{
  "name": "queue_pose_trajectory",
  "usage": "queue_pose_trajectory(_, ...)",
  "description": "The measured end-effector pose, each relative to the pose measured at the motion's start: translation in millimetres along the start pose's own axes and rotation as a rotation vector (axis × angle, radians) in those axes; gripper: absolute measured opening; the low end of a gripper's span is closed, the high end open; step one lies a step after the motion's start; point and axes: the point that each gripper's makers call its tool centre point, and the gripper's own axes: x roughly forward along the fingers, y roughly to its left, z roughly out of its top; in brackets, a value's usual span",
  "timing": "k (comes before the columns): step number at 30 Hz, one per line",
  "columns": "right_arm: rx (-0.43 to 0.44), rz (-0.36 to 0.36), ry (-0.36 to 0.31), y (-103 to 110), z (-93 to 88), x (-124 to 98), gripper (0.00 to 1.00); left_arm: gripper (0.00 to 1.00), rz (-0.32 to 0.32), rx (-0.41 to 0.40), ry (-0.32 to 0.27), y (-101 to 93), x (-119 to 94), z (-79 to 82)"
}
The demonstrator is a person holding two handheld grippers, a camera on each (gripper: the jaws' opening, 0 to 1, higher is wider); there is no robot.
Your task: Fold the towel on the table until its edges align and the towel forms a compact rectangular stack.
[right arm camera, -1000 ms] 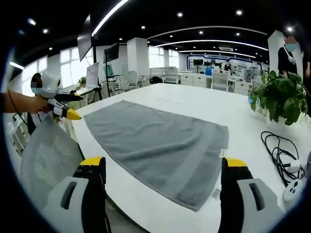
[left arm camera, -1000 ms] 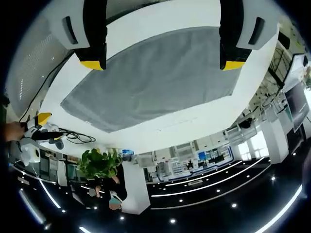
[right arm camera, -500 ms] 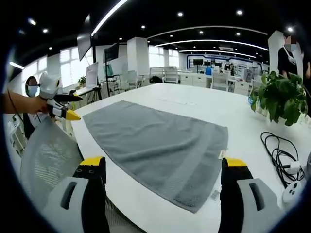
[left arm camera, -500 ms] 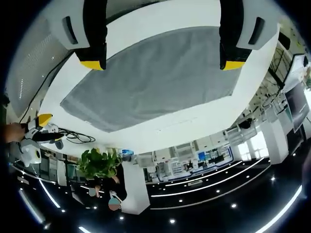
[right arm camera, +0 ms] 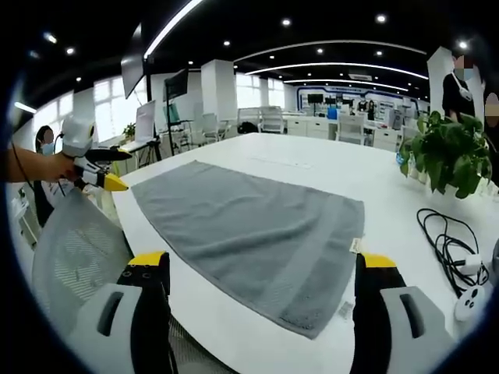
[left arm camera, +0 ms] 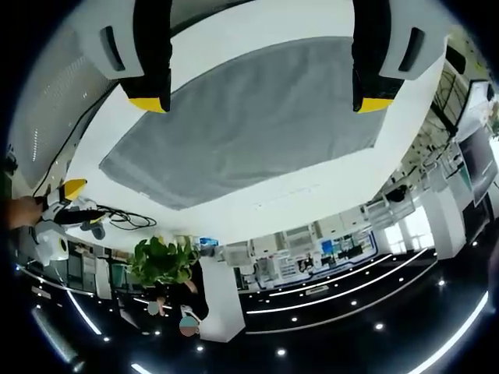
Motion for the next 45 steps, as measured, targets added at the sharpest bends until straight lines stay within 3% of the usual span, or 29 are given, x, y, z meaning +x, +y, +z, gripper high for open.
queue_pose_trajectory(11, 0.003, 0.004, 0.002, 3, -2.1, -2, 1.0, 0.99, 0.004, -0.001, -0.005, -1.1, -2, 2.8)
queue_pose_trajectory(35, -0.007, 0.018, 0.044, 5, -10.1, -1, 1.0, 0.99, 0.004, 0.006, 0.042, 7.0, -2, -14.9)
queue_pose_trajectory(45, 0.001, -0.017, 0.086, 1, -12.7, 3, 1.0, 0.99, -0.03, -0.025, 0.053, 7.0, 1, -23.7)
